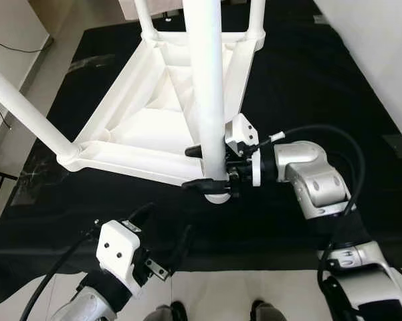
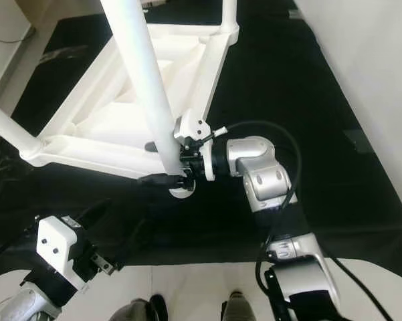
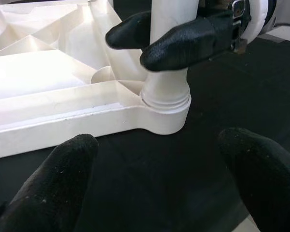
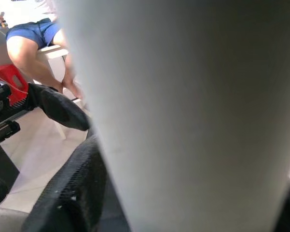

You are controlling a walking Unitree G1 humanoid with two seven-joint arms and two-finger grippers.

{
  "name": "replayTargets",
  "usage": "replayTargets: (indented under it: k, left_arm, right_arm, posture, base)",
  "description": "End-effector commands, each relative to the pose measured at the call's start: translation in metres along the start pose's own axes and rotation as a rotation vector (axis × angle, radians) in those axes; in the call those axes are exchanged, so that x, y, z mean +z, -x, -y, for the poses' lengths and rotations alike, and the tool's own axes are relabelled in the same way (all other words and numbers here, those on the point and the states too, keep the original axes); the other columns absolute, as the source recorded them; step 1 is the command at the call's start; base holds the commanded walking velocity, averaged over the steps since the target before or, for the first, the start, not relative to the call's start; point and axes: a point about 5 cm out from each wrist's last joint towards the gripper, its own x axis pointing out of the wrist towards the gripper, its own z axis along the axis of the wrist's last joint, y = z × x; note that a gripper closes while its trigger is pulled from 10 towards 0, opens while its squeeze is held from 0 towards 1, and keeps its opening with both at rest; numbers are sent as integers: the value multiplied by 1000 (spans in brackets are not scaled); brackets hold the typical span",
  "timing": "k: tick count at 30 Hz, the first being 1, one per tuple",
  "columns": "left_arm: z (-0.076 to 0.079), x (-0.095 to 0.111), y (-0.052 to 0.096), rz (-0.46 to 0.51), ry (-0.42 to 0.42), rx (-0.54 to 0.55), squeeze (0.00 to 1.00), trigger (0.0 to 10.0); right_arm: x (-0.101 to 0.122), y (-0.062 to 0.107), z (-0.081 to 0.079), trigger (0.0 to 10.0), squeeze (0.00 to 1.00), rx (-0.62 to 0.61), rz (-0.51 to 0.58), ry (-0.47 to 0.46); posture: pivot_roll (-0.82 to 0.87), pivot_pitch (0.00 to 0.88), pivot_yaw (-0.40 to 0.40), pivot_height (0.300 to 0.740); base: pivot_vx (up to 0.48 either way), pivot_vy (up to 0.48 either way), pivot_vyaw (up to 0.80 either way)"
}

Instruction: Building children table

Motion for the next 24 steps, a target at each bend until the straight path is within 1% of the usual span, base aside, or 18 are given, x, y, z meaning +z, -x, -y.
replayTargets:
  k: [1, 4, 5, 6, 8, 11, 12, 13, 14, 16, 17, 18, 19, 20, 21, 22, 23, 24]
  left_arm:
    - [2, -1, 3, -15, 1, -1, 0, 10000]
    - [4, -2, 4, -16, 5, -2, 0, 10000]
    - [4, -2, 4, -16, 7, -2, 0, 10000]
    - [4, -2, 4, -16, 7, -2, 0, 10000]
    - [4, -1, 5, -16, 9, -2, 0, 10000]
    - [4, -1, 5, -16, 9, -2, 0, 10000]
    - [3, -1, 6, -17, 10, -2, 0, 10000]
    - [3, -1, 6, -17, 10, -2, 0, 10000]
    - [1, -1, 6, -17, 9, -3, 0, 10000]
    - [1, -1, 6, -17, 9, -3, 0, 10000]
    - [-1, 0, 5, -17, 7, -8, 0, 10000]
    - [-1, 0, 5, -17, 7, -8, 0, 10000]
    - [-1, -1, 4, -19, 6, -14, 0, 10000]
    - [-1, -1, 4, -19, 6, -14, 0, 10000]
    - [-2, -1, 3, -22, 2, -18, 0, 10000]
    - [-2, -1, 3, -22, 2, -18, 0, 10000]
    - [-3, -2, 3, -22, -2, -15, 0, 10000]
    - [-4, -2, 3, -21, -6, -10, 0, 10000]
  right_arm:
    - [-1, -7, -5, 0, 0, 75, 20, -12]
    - [-11, 0, -7, 0, 0, 21, 5, -34]
    - [-17, 4, -9, 0, 0, -24, -9, -39]
    - [-17, 4, -9, 0, 0, -24, -9, -39]
    - [-34, 6, -22, 0, 0, -233, -38, -105]
    - [-34, 6, -22, 0, 0, -233, -38, -105]
    - [-46, 1, -32, 0, 0, -496, -96, -144]
    - [-46, 1, -32, 0, 0, -496, -96, -144]
    - [-57, 4, -49, 0, 0, -797, -178, -206]
    - [-57, 4, -49, 0, 0, -797, -178, -206]
    - [-58, 7, -63, 0, 0, -992, -219, -227]
    - [-58, 7, -63, 0, 0, -992, -219, -227]
    - [-55, 2, -68, 0, 0, -1059, -221, -238]
    - [-55, 2, -68, 0, 0, -1059, -221, -238]
    - [-50, -9, -66, 0, 0, -1028, -190, -249]
    - [-50, -9, -66, 0, 0, -1028, -190, -249]
    - [-44, -21, -61, 2000, 0, -975, -152, -257]
    - [-38, -30, -58, 10000, 0, -910, -129, -240]
  posture:
    - [-6, 266, 106, 740]
    - [-15, 269, 102, 740]
    - [-18, 271, 102, 740]
    - [-18, 271, 102, 740]
    - [-25, 279, 95, 740]
    - [-25, 279, 95, 740]
    - [-28, 284, 100, 740]
    - [-28, 284, 100, 740]
    - [-39, 293, 110, 740]
    - [-39, 293, 110, 740]
    - [-39, 296, 122, 740]
    - [-39, 296, 122, 740]
    - [-37, 280, 125, 740]
    - [-37, 280, 125, 740]
    - [-27, 275, 118, 740]
    - [-27, 275, 118, 740]
    - [-29, 273, 118, 740]
    - [-29, 274, 119, 740]
  base:
    - [0, 0, 0]
    - [0, 0, 0]
    - [0, 0, 0]
    - [0, 0, 0]
    - [0, 0, 0]
    - [0, 0, 0]
    - [0, 0, 0]
    - [0, 0, 0]
    - [0, 0, 0]
    - [0, 0, 0]
    - [0, 0, 0]
    - [0, 0, 0]
    - [0, 0, 0]
    - [0, 0, 0]
    - [0, 0, 0]
    - [0, 0, 0]
    - [0, 0, 0]
    - [0, 0, 0]
